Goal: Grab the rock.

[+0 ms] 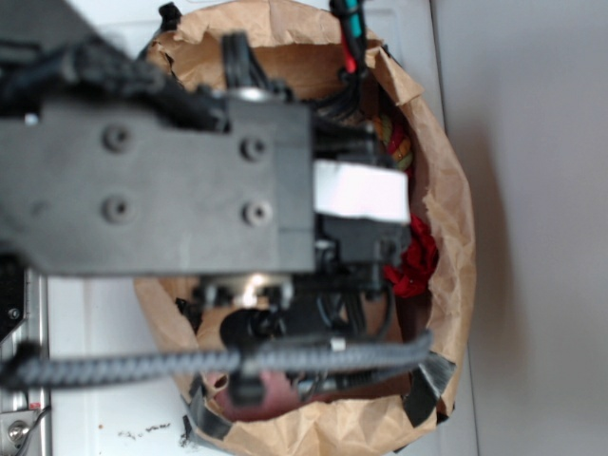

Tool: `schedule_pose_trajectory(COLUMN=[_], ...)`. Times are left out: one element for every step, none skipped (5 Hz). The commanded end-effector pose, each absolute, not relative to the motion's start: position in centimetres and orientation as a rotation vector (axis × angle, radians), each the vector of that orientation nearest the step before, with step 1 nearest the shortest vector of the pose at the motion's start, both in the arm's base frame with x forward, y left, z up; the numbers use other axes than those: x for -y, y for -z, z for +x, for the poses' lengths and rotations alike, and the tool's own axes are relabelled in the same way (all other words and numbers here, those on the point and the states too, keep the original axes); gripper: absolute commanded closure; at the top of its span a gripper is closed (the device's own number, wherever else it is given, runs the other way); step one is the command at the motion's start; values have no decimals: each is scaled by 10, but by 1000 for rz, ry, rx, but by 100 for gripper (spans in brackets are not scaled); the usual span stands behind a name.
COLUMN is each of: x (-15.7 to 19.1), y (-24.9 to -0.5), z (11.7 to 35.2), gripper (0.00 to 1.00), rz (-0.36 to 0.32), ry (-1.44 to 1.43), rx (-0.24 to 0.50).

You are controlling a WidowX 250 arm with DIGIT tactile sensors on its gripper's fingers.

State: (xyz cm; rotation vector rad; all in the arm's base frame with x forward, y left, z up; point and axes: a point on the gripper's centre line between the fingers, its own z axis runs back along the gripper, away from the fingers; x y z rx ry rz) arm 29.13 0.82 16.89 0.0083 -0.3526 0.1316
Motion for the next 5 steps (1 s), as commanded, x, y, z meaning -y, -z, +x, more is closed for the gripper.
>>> schedule_pose_trajectory(x=[-17,-17,-17,-33,-53], y=[-180,-180,-180,-166,-161], z=[293,293,293,301,302], gripper=[0,0,0,0,0], rz=[15,15,15,11,11], ry=[-152,-152,-152,-247,-344], rx=[382,382,382,286,274])
